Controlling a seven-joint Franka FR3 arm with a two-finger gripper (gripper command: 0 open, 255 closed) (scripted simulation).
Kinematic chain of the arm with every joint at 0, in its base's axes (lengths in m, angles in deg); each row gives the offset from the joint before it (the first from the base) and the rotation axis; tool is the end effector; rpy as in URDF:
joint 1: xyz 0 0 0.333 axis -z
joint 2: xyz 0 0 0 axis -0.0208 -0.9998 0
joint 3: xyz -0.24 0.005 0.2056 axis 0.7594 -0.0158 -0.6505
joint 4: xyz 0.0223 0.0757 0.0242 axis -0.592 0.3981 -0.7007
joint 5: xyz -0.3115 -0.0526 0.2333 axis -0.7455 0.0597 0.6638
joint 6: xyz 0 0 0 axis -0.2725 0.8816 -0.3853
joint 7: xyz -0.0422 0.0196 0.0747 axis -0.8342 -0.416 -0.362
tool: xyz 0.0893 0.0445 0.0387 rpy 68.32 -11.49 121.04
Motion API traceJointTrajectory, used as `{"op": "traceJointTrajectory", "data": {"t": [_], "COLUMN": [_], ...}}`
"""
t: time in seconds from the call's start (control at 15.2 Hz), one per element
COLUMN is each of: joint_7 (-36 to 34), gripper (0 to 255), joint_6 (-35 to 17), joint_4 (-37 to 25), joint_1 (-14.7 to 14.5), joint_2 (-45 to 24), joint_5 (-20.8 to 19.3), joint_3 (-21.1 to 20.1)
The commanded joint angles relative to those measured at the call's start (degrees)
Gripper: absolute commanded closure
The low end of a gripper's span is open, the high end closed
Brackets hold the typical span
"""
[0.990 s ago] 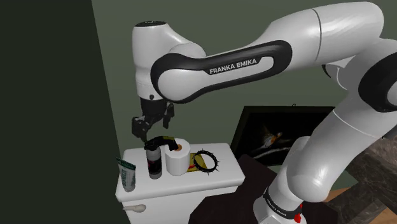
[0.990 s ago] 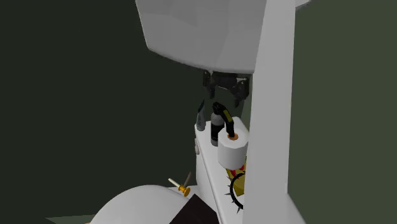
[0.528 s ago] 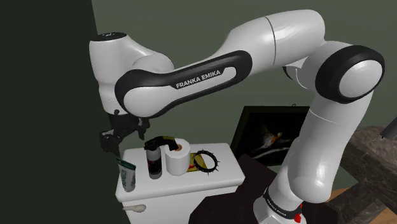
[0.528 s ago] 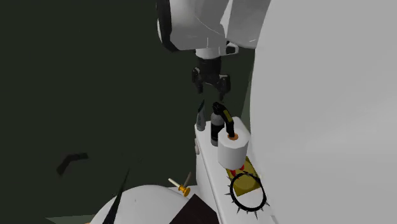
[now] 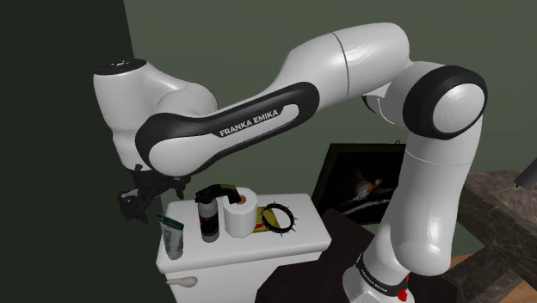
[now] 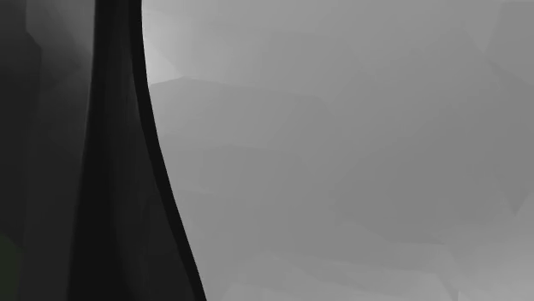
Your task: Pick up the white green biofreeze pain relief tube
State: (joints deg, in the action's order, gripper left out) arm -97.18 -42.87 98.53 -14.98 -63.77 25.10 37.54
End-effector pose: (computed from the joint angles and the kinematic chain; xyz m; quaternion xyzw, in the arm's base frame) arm 0.4733 0.3999 0.4335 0.9982 0.0363 0.0224 0.0426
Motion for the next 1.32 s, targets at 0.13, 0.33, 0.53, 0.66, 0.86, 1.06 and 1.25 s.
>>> {"op": "traceJointTrajectory", "data": {"t": [0.13, 0.33, 0.53, 0.66, 0.86, 1.06, 1.25], "joint_7": [-0.9, 0.23, -0.02, -0.04, -0.89, -0.37, 0.11], "gripper": [0, 255, 255, 255, 255, 255, 255], "joint_6": [-5.12, -5.16, -5.28, -5.33, -5.12, -3.15, -1.14], "joint_4": [1.26, 1.96, 1.89, 1.94, 1.26, -0.02, -1.44], "joint_1": [-0.4, 0.4, 0.22, 0.22, -0.44, -0.36, -0.29], "joint_2": [-3.33, -2.37, -2.65, -2.64, -3.33, -2.49, -1.76], "joint_5": [-1.05, -0.49, -0.66, -0.66, -1.03, -0.39, 0.16], "joint_3": [0.31, 0.52, 0.5, 0.5, 0.36, 0.17, -0.02]}}
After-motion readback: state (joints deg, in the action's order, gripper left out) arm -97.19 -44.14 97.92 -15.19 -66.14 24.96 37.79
